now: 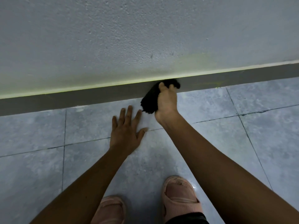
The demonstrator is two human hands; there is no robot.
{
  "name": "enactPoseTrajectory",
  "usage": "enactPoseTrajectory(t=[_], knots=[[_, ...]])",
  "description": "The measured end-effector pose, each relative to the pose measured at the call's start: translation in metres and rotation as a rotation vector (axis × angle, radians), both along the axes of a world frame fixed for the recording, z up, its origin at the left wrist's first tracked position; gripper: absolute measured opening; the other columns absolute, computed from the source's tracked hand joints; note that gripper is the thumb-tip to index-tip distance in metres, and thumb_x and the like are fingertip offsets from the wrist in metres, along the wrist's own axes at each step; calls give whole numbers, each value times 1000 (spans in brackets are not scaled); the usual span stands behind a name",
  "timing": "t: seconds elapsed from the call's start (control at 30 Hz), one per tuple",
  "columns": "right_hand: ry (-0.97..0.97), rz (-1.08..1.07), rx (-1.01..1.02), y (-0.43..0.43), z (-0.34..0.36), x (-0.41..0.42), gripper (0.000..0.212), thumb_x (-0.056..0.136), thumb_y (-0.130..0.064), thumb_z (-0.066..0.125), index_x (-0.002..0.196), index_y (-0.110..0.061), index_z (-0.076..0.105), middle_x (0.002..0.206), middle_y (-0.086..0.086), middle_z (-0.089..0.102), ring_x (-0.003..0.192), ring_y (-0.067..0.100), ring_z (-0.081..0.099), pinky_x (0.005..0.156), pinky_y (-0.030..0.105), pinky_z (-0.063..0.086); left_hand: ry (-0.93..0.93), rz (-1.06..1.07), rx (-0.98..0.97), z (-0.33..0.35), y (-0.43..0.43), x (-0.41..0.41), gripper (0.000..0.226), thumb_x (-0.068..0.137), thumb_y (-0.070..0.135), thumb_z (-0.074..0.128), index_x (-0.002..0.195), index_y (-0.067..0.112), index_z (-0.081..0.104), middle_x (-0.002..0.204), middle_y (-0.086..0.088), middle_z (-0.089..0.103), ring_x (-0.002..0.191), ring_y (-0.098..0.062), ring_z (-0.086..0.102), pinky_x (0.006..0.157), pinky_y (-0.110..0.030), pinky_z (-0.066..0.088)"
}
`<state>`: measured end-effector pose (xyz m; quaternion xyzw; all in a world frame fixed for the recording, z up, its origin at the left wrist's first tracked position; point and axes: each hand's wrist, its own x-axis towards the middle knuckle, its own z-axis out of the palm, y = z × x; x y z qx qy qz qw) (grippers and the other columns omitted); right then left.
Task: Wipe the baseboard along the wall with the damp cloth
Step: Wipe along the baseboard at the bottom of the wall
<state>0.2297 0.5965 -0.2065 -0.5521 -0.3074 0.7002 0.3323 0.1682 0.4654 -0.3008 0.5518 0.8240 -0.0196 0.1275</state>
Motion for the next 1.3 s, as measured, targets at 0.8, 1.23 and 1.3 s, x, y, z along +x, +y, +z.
enactPoseTrajectory(t=[0.8, 1.23, 1.3], knots=[[-110, 219, -68, 19, 5, 25, 45, 100, -16, 41, 143, -7, 30, 134, 12, 47, 121, 30, 49, 103, 40, 42, -21, 61, -31, 8, 4, 10, 69, 93, 58, 15, 149, 27, -13, 158, -9, -19, 145, -31, -17, 117, -49, -5], [-221, 161, -45, 55, -9, 62, 51, 99, -13, 39, 147, -10, 22, 139, 12, 44, 123, 31, 47, 104, 42, 42, -79, -189, 27, 7, 36, 47, 72, 84, 61, -1, 150, 30, -7, 160, -7, -12, 147, -27, -10, 115, -46, -7], [-155, 137, -43, 58, -3, 66, 46, 99, -12, 41, 143, -10, 30, 130, 11, 49, 117, 30, 51, 98, 40, 46, -82, -212, 20, 5, 42, 49, 67, 91, 61, 11, 149, 33, -7, 160, -5, -13, 146, -26, -12, 115, -48, -6]])
